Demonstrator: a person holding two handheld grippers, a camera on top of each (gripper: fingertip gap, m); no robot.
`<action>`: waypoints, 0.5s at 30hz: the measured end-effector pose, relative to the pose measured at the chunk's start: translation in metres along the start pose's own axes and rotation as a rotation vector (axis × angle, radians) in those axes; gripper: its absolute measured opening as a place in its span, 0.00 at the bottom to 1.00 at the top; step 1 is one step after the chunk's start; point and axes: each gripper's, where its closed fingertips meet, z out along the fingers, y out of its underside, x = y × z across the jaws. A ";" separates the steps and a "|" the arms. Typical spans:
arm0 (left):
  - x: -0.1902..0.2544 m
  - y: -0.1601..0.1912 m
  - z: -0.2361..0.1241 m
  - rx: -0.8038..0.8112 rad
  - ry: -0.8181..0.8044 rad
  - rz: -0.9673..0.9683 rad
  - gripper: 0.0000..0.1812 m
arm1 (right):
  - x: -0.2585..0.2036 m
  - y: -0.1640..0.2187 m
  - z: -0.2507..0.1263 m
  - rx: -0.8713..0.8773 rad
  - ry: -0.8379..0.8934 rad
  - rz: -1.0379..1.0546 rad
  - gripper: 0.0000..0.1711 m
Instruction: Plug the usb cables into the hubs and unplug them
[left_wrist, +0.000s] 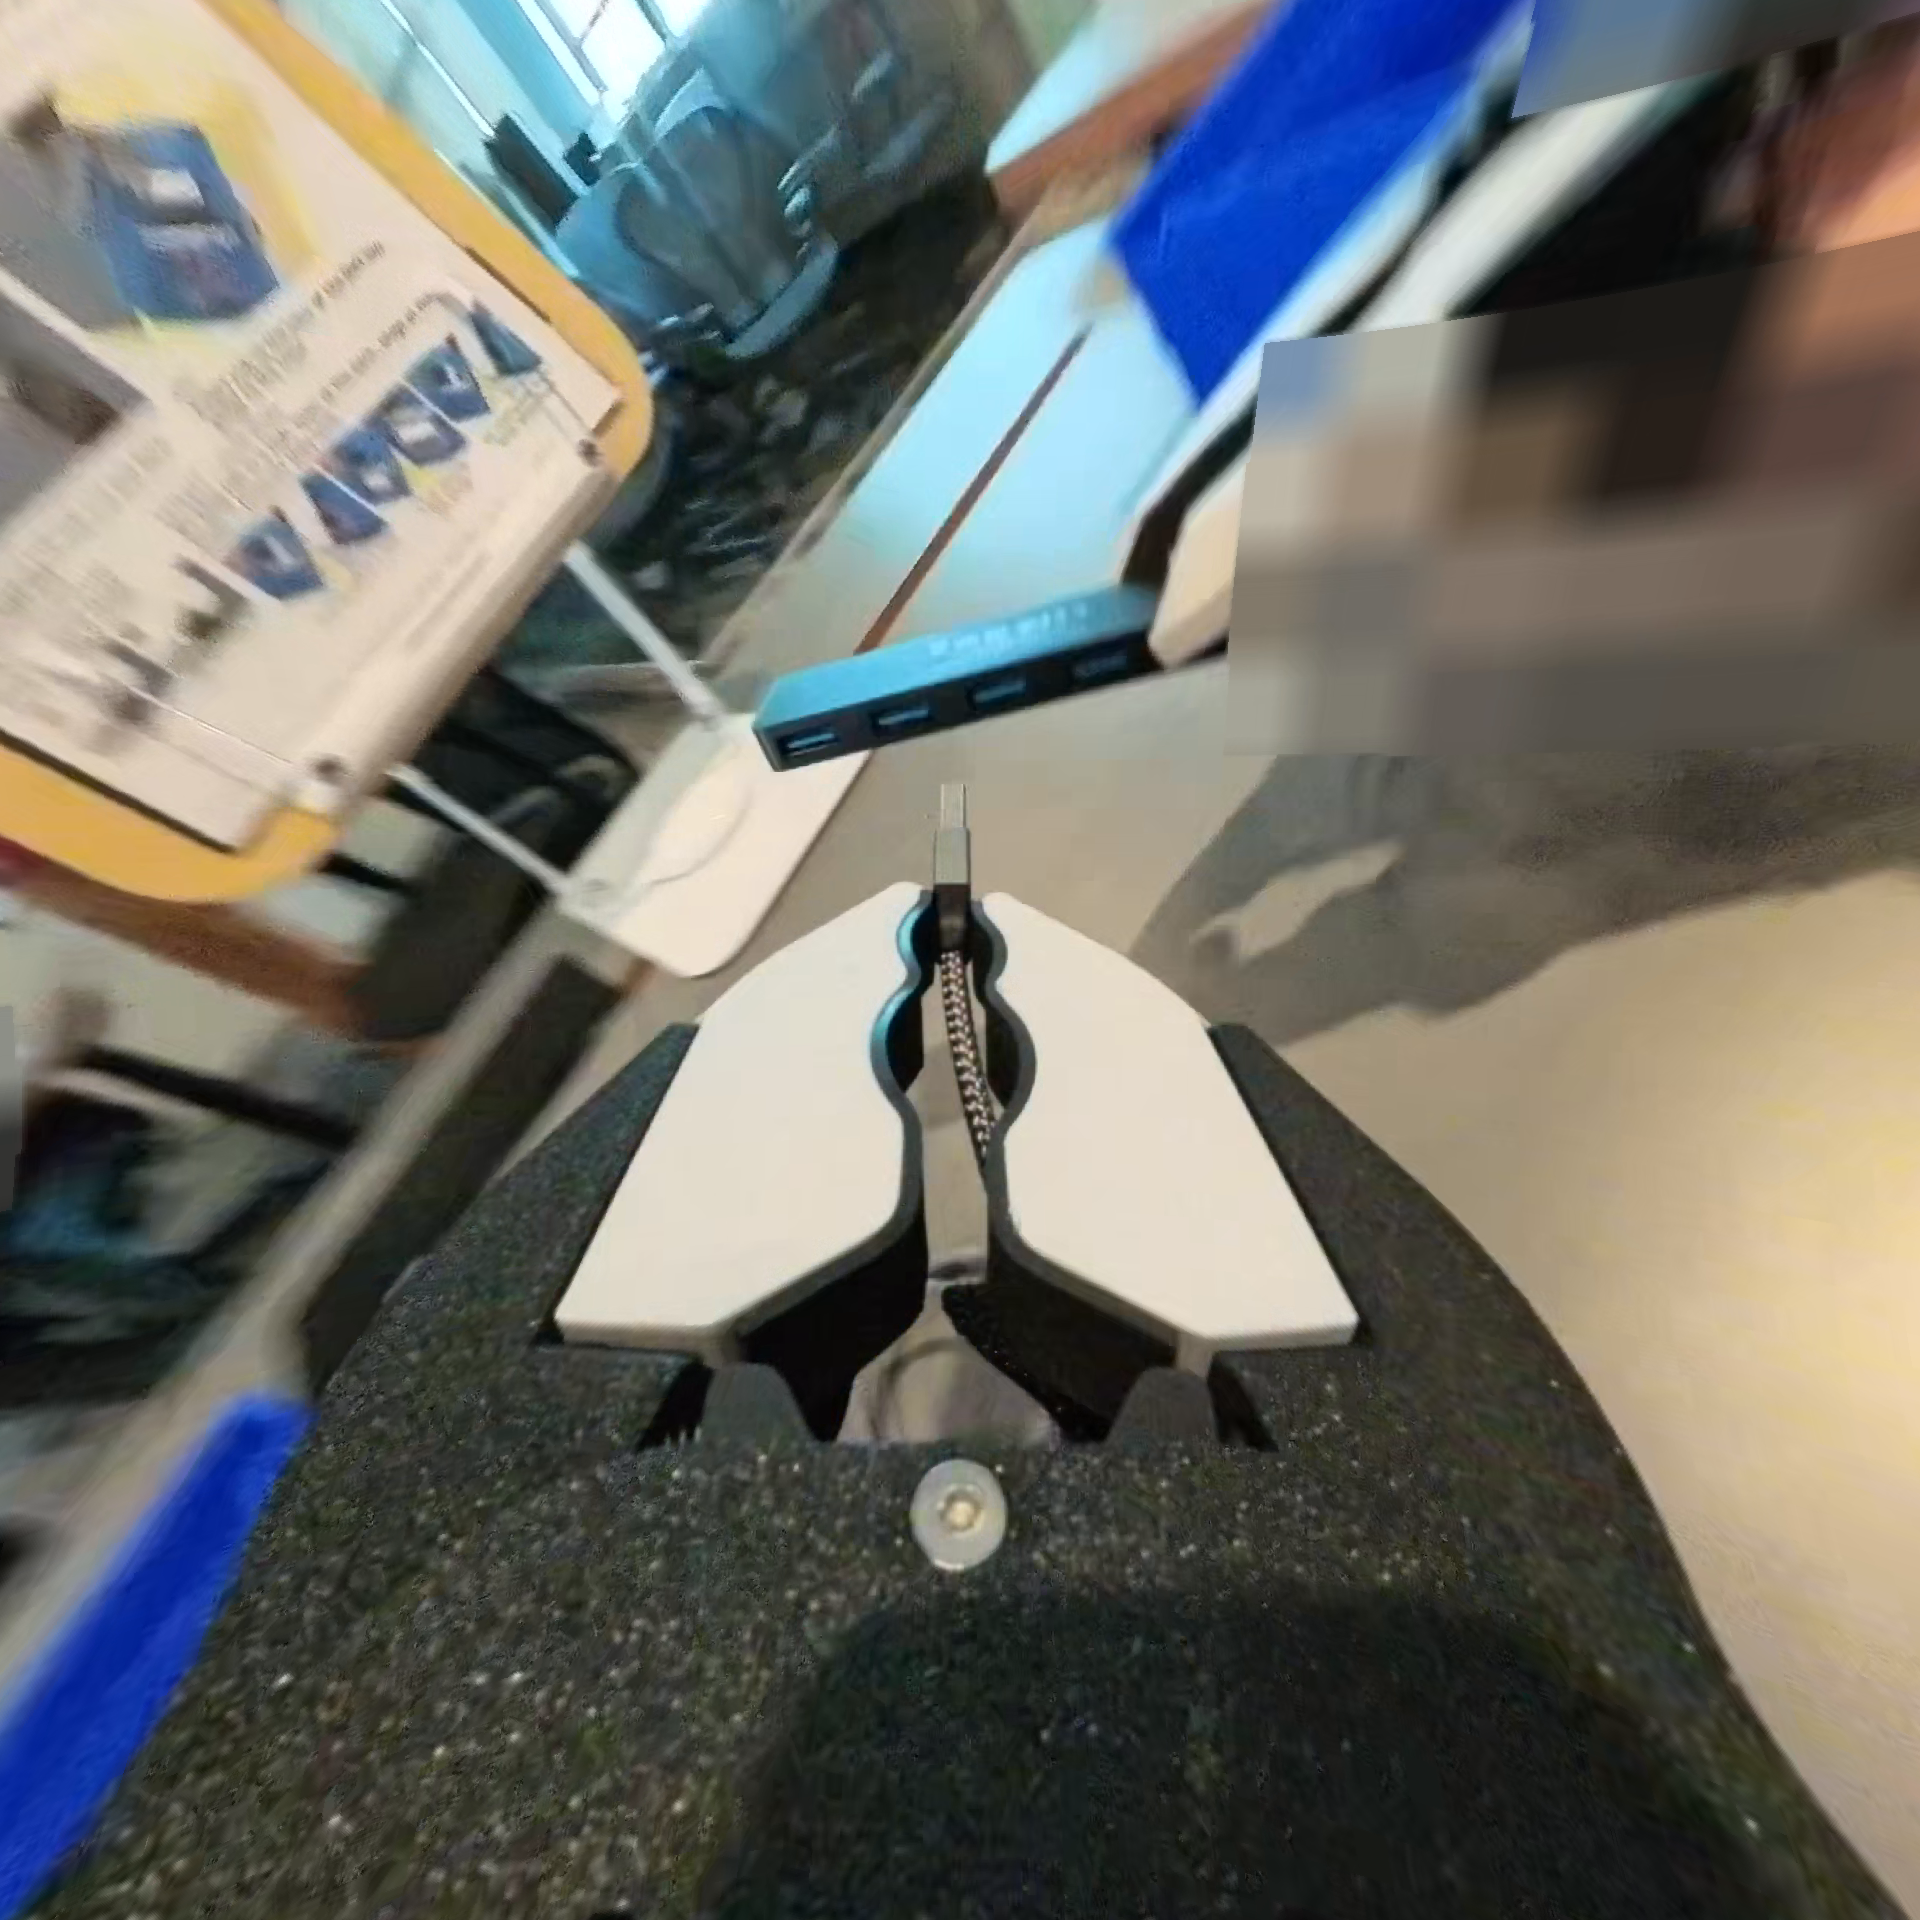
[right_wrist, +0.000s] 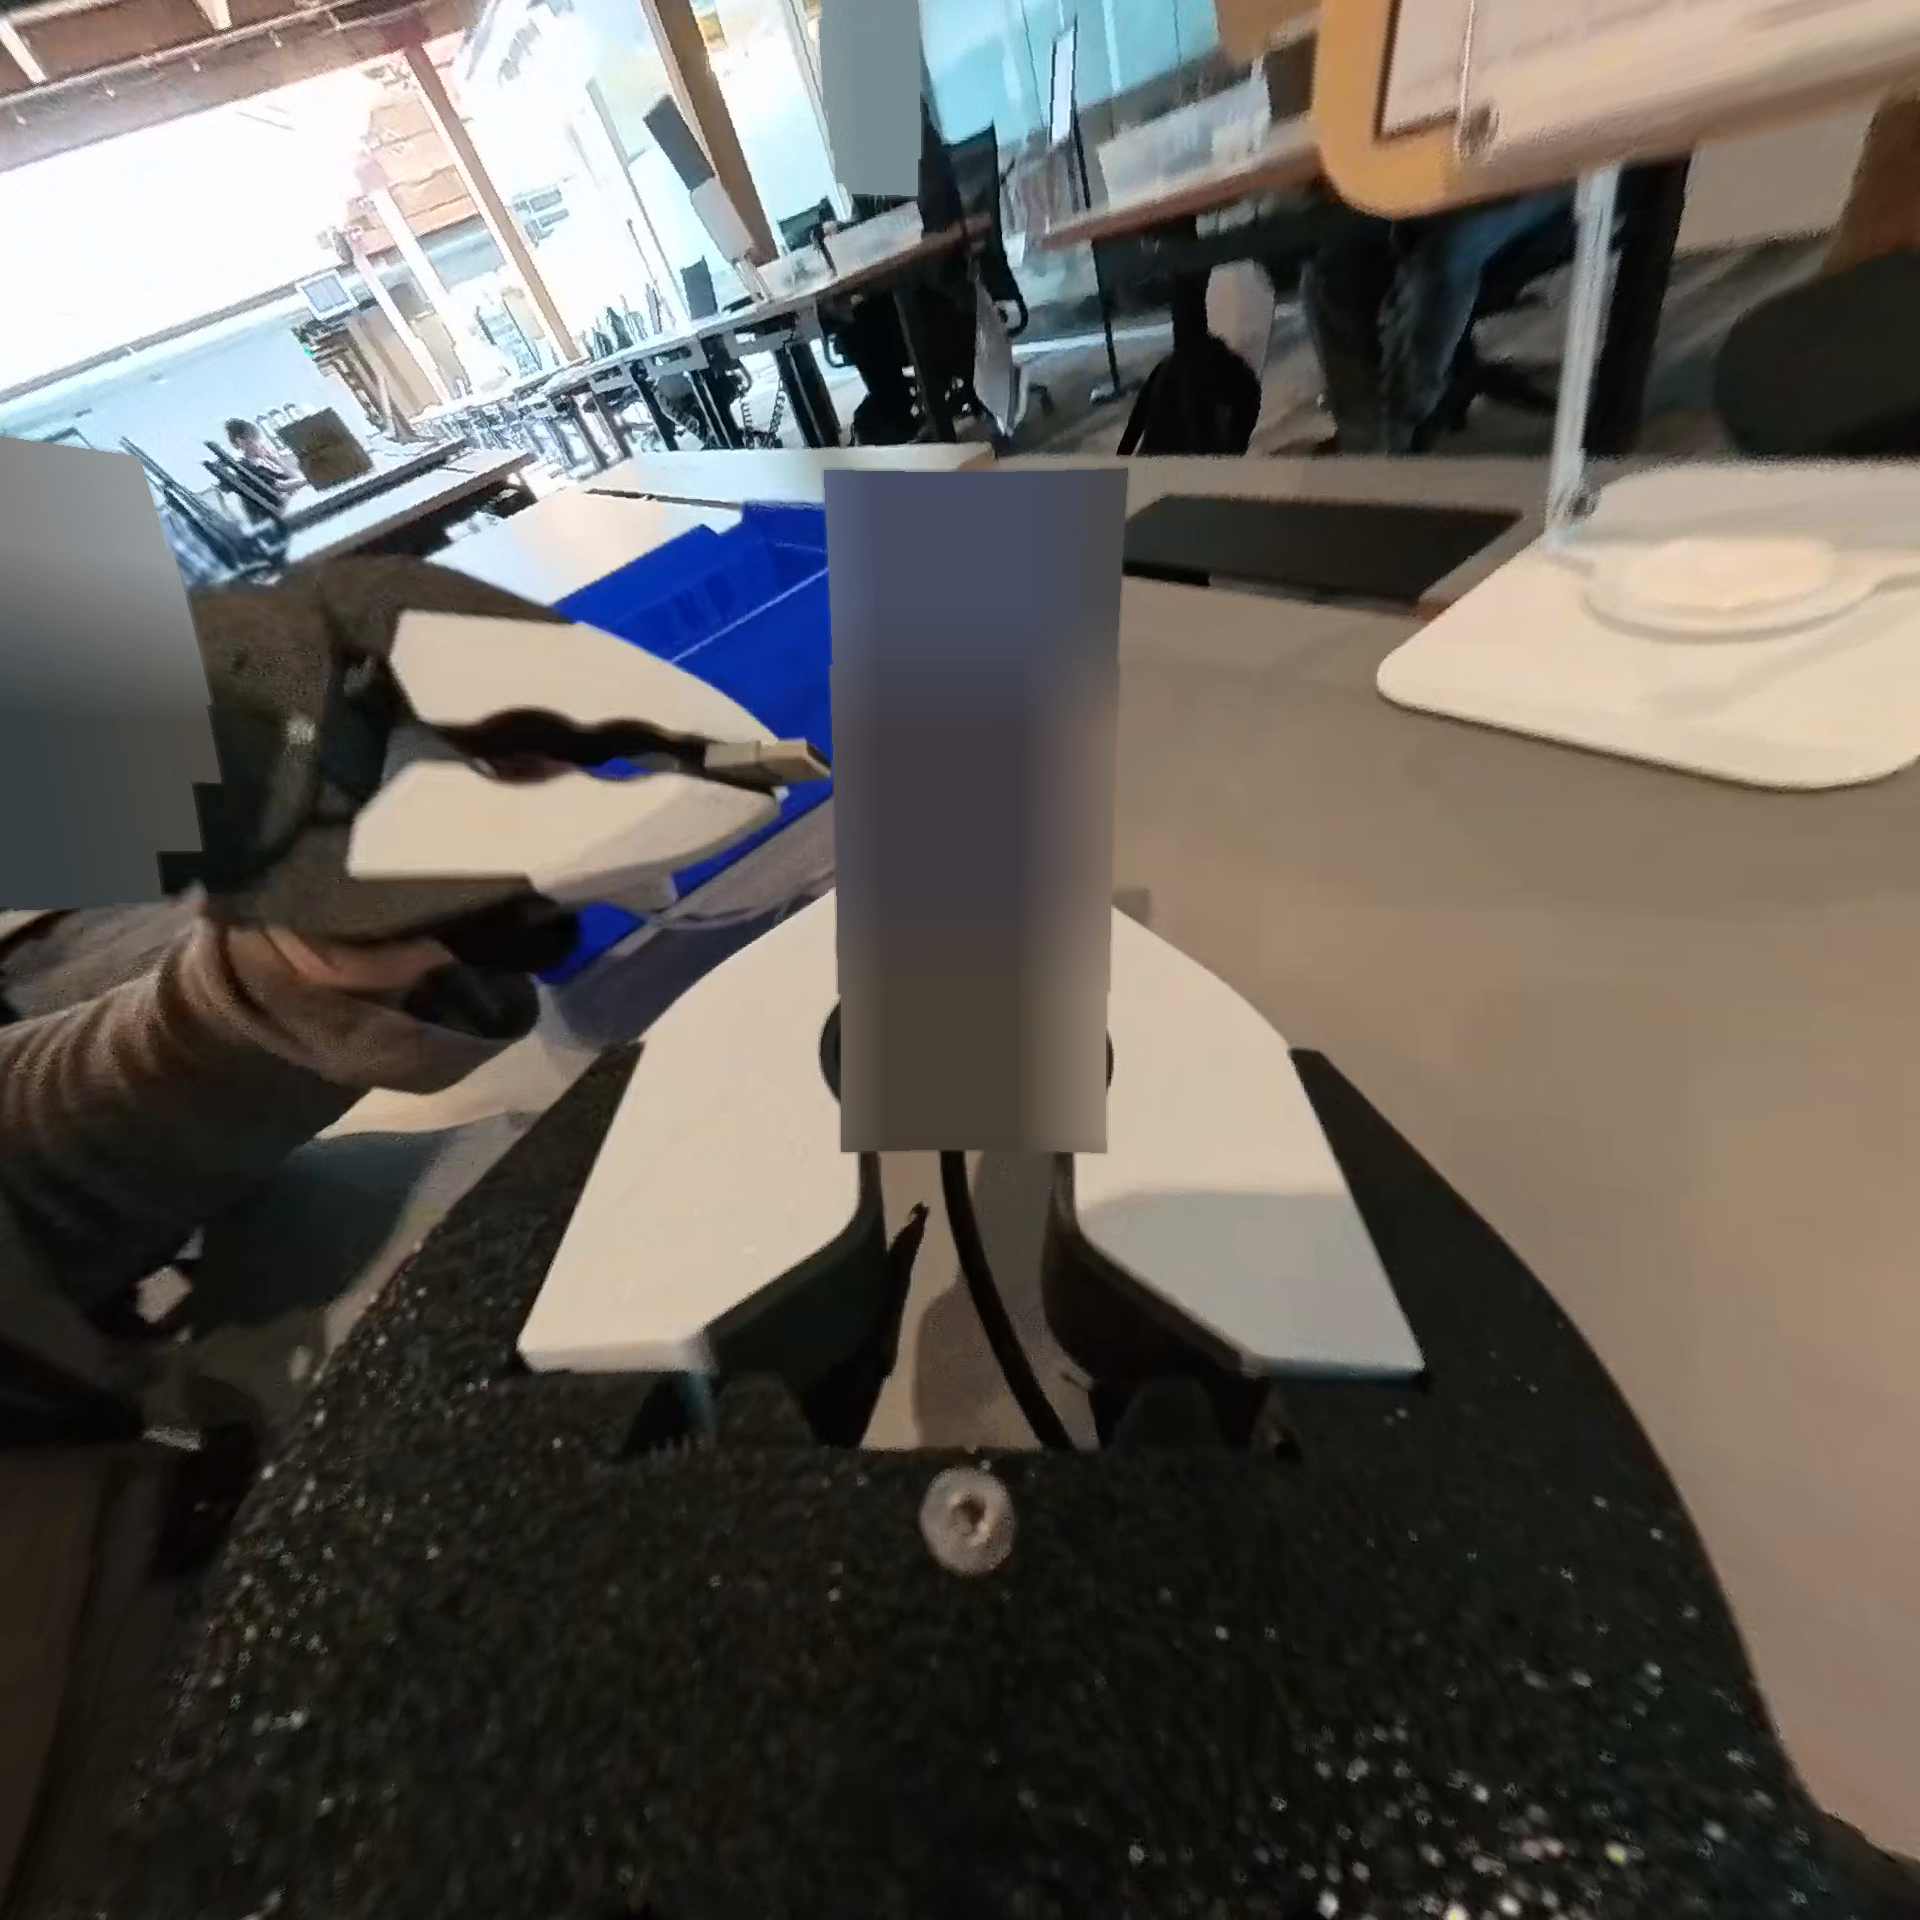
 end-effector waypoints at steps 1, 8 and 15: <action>-0.001 -0.007 -0.002 0.050 0.055 -0.123 0.03 | -0.001 -0.003 -0.002 0.018 0.006 -0.029 0.19; 0.000 -0.060 -0.038 0.527 0.465 -0.577 0.03 | -0.031 -0.032 -0.017 0.187 0.083 -0.465 0.19; -0.009 -0.079 -0.078 0.835 0.689 -0.718 0.03 | -0.065 -0.039 -0.019 0.271 -0.098 -0.419 0.19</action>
